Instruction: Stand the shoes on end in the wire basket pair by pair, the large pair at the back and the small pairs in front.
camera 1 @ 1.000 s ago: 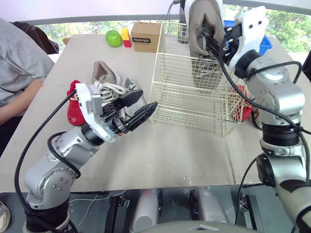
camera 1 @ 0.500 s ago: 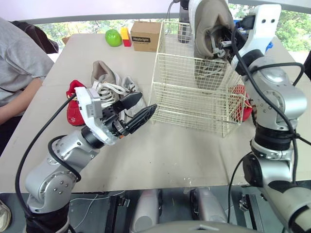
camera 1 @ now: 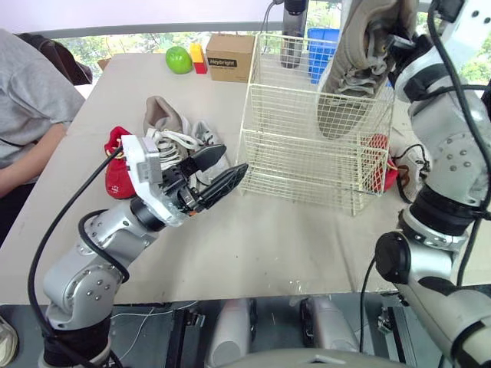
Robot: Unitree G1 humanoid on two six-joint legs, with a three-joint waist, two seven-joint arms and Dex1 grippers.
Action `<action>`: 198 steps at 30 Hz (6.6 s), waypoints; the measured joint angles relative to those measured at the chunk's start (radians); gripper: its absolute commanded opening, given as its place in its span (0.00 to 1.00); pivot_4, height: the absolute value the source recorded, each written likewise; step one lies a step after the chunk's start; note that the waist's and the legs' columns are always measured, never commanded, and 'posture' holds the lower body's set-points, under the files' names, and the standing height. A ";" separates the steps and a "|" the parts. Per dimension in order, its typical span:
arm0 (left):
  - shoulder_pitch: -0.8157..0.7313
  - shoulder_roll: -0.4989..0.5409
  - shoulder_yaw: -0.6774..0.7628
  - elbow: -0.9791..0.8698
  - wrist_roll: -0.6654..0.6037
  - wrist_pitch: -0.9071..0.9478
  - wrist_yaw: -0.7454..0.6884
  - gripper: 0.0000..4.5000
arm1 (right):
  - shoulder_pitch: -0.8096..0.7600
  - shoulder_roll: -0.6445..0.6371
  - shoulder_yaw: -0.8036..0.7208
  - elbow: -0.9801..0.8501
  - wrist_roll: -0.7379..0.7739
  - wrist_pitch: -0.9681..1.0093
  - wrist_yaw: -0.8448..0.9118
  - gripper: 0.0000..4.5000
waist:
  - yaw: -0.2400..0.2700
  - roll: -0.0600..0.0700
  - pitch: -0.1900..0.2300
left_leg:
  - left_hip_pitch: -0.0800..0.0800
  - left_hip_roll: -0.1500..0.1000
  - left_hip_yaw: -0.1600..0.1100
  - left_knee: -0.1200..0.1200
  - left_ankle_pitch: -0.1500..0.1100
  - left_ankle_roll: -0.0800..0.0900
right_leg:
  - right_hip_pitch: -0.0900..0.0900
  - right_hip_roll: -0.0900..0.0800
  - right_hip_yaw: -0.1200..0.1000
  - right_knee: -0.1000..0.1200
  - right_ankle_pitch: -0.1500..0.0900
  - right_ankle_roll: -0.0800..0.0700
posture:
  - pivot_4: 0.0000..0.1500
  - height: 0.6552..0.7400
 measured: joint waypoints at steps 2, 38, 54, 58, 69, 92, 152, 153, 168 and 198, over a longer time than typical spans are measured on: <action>0.000 0.000 -0.001 0.000 0.003 -0.001 -0.004 0.86 | 0.033 -0.022 0.007 0.000 0.012 0.036 0.021 0.01 | -0.001 0.000 -0.001 | 0.000 0.000 0.000 0.000 0.000 0.000 | 0.001 0.000 0.000 0.000 0.000 0.000 | 1.00 1.00; -0.021 0.021 -0.007 0.028 0.031 -0.024 -0.102 0.86 | 0.197 -0.343 0.183 0.053 0.039 -0.162 0.417 0.23 | -0.007 0.000 -0.001 | 0.002 0.001 0.000 -0.001 0.000 0.000 | 0.002 0.002 0.003 -0.003 -0.002 -0.003 | 1.00 1.00; -0.009 0.017 -0.006 0.021 0.038 -0.032 -0.071 0.86 | 0.022 -0.417 0.259 0.155 -0.019 -0.214 0.507 0.01 | -0.001 0.001 0.001 | 0.000 0.000 0.002 -0.003 0.000 0.000 | -0.002 0.001 0.004 -0.003 -0.002 -0.003 | 1.00 1.00; -0.009 0.016 -0.006 0.021 0.039 -0.033 -0.070 0.86 | 0.006 -0.433 0.268 0.161 -0.035 -0.211 0.515 0.01 | 0.000 0.001 0.001 | -0.001 0.000 0.001 -0.003 0.000 0.000 | -0.002 0.001 0.003 -0.003 -0.002 -0.003 | 1.00 1.00; -0.010 0.016 -0.006 0.021 0.043 -0.037 -0.069 0.86 | -0.033 -0.454 0.282 0.209 -0.080 -0.169 0.487 0.01 | 0.003 0.001 0.001 | -0.001 0.000 0.001 -0.002 0.000 0.000 | -0.001 0.000 0.003 -0.003 -0.002 -0.003 | 1.00 1.00; -0.003 0.008 -0.009 0.022 0.068 -0.038 -0.063 0.86 | 0.132 -0.512 0.161 0.132 -0.077 -0.117 0.515 0.82 | 0.000 0.000 0.000 | 0.000 0.000 0.001 -0.002 0.000 0.000 | 0.000 0.000 0.003 -0.003 -0.002 -0.003 | 1.00 1.00; -0.653 0.445 -0.134 0.998 0.325 0.456 -0.075 0.86 | 0.696 -0.447 0.357 -0.396 0.349 -0.461 0.930 0.99 | 0.002 -0.008 -0.002 | 0.002 0.001 0.000 -0.001 0.001 -0.003 | 0.002 0.000 -0.006 -0.001 -0.002 -0.004 | 1.00 1.00; -0.677 0.453 -0.147 1.017 0.344 0.457 -0.113 0.86 | 0.706 -0.449 0.356 -0.399 0.352 -0.461 0.925 0.99 | 0.002 -0.008 -0.002 | 0.002 0.001 0.000 -0.001 0.001 -0.003 | 0.002 0.000 -0.006 -0.001 -0.002 -0.004 | 1.00 1.00; -0.974 0.286 -0.384 1.641 0.747 0.144 -0.425 0.74 | 0.732 -0.484 0.323 -0.474 0.394 -0.450 0.831 1.00 | 0.027 -0.009 -0.004 | 0.002 0.000 0.001 0.002 0.001 -0.002 | 0.003 0.000 -0.006 0.001 -0.003 -0.006 | 1.00 1.00; -1.070 -0.006 0.343 0.789 0.552 0.839 0.091 0.05 | 0.745 -0.500 0.303 -0.399 0.386 -0.475 0.842 1.00 | 0.034 -0.020 0.001 | -0.001 0.000 -0.009 0.006 0.002 -0.003 | 0.008 -0.001 -0.012 0.002 -0.001 -0.002 | 1.00 1.00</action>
